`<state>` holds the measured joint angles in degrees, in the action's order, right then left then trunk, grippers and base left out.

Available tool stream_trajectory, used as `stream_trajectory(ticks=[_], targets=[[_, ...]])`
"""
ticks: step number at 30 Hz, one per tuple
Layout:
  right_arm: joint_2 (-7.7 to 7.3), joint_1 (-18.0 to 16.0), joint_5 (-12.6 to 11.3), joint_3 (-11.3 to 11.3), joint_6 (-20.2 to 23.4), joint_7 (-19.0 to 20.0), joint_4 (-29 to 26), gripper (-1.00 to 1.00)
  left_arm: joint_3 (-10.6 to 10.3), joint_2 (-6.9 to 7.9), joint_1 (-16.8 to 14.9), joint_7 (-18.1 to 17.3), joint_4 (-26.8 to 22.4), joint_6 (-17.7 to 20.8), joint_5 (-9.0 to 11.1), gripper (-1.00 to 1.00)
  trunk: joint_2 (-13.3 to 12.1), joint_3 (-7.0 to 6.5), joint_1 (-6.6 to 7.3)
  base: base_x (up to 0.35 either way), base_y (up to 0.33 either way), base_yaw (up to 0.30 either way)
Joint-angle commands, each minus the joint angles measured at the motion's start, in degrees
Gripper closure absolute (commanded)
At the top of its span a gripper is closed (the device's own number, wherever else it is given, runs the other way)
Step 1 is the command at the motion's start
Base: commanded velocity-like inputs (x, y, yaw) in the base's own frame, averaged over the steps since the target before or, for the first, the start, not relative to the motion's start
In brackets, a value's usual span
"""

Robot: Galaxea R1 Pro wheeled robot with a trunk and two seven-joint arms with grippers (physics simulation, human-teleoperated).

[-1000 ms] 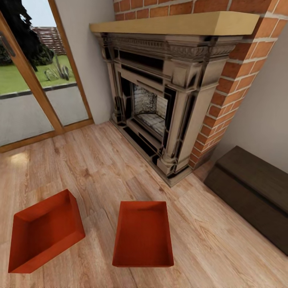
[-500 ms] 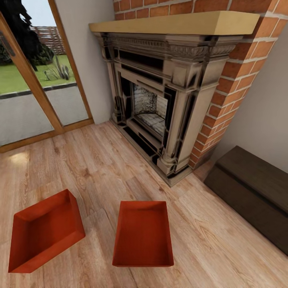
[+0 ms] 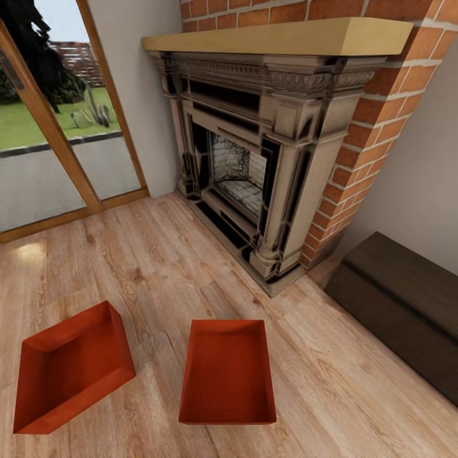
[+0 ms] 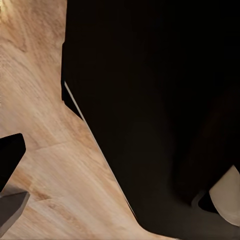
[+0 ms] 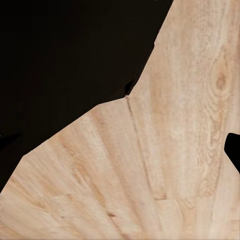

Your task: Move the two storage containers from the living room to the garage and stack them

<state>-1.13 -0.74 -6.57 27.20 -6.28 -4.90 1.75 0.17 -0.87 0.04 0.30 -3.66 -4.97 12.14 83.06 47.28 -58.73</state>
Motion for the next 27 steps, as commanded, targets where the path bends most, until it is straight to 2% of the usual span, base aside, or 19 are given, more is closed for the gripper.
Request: stream_trajectory(ticks=[1,21,24,27], targets=[[0.05,-0.1,-0.6,0.5,-0.4,0.0,0.2,-1.0,0.0,-0.01,0.0,0.0,0.0,-0.1,0.3,-1.0,0.0,0.03,0.0,0.0,0.0,0.0],[0.24,-0.1,-0.5,0.5,-0.9,-0.3,0.1,-1.0,-0.1,0.06,0.0,0.3,-0.2,-0.1,0.0,-1.0,0.0,0.03,0.0,0.0,0.0,0.0],[0.51,-0.1,-0.9,0.2,-0.6,-0.5,0.0,-1.0,0.0,0.15,0.0,0.7,-1.0,0.2,0.1,-1.0,0.0,0.03,0.0,0.0,0.0,0.0],[1.02,-0.1,-1.1,0.2,-0.1,-0.7,-0.4,-1.0,0.0,0.31,0.0,1.3,-3.9,0.3,0.1,-1.0,0.0,0.03,0.0,0.0,0.0,0.0]])
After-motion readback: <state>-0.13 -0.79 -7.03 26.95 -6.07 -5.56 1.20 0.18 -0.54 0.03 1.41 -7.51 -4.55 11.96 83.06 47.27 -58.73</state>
